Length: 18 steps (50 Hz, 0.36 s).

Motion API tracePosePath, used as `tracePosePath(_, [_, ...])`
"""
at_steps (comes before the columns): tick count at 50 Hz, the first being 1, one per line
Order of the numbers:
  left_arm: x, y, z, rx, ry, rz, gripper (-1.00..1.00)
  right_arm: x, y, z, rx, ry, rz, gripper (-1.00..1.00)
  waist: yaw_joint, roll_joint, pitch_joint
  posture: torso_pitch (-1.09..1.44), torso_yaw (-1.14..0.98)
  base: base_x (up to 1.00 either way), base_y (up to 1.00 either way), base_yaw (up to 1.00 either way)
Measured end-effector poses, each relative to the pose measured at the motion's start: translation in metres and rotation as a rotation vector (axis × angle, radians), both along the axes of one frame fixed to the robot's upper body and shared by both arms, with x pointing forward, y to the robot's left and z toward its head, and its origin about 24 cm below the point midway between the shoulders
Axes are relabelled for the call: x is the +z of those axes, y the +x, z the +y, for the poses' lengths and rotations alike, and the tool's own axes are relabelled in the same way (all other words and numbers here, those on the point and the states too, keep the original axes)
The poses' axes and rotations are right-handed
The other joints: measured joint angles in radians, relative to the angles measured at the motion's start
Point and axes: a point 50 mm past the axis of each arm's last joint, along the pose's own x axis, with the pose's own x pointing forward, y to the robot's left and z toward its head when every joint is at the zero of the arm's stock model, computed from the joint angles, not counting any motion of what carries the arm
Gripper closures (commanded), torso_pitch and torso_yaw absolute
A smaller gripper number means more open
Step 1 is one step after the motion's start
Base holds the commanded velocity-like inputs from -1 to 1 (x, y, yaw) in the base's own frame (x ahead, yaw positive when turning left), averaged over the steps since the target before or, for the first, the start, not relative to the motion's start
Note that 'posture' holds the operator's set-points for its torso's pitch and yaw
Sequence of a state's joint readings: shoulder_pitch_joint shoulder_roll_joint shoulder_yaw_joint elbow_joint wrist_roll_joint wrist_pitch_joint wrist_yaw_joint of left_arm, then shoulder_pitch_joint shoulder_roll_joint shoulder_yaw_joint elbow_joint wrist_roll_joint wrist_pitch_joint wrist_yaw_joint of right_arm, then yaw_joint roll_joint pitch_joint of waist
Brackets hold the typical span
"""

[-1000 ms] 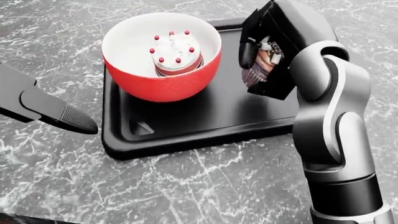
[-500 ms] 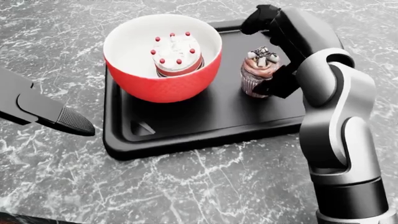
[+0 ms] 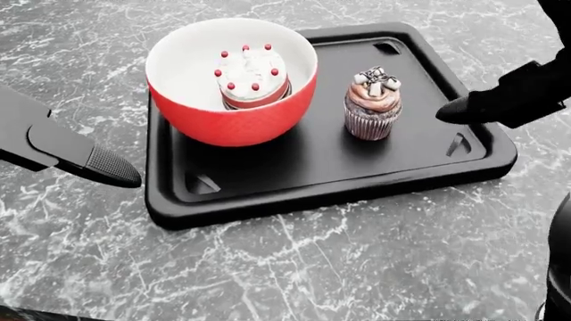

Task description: Pick up the bowl with cake and place it on the tray. Pick up the cupcake and place it on the tray.

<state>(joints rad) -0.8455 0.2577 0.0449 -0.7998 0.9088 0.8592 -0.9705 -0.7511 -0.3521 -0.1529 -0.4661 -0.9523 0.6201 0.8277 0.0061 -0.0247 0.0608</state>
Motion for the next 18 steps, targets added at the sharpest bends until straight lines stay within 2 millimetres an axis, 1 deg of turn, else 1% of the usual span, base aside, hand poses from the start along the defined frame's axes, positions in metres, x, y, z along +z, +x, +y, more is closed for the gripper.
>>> tracePosePath(4, [0.001,0.000,-0.001,-0.003,0.003,0.002,-1.00,0.006,-0.010,-0.002,0.002,0.011,-0.024,-0.58,-0.002,0.000,0.001,0.00,0.00,0.00,0.00,0.00])
tracePosePath(8, [0.001,-0.002,0.000,0.000,0.001,-0.003,-1.00,0.002,-0.008,-0.003,-0.001,0.018,-0.006,-0.58,-0.003,0.000,0.001,0.00,0.00,0.00,0.00,0.00])
tracePosePath(11, [0.000,-0.001,0.000,0.003,0.000,-0.001,-1.00,-0.001,-0.007,-0.005,-0.004,0.018,0.008,-0.63,-0.001,0.002,0.003,0.00,0.00,0.00,0.00,0.00])
tracePosePath(12, [-0.001,-0.001,0.000,0.003,-0.001,0.001,-1.00,-0.001,-0.007,-0.005,-0.006,0.020,0.009,-0.78,-0.001,0.002,0.003,0.00,0.00,0.00,0.00,0.00])
tracePosePath(13, [-0.001,-0.001,0.000,0.003,-0.001,0.002,-1.00,-0.001,-0.008,-0.006,-0.008,0.021,0.007,-0.87,-0.001,0.002,0.004,0.00,0.00,0.00,0.00,0.00])
tracePosePath(14, [-0.001,-0.001,0.000,0.003,0.000,0.003,-1.00,-0.001,-0.009,-0.006,-0.010,0.022,0.004,-1.00,-0.001,0.002,0.004,0.00,0.00,0.00,0.00,0.00])
tracePosePath(18, [0.000,-0.002,0.000,0.002,-0.003,-0.001,-1.00,0.004,-0.014,-0.005,-0.009,0.017,-0.018,-1.00,-0.002,0.002,0.005,0.00,0.00,0.00,0.00,0.00])
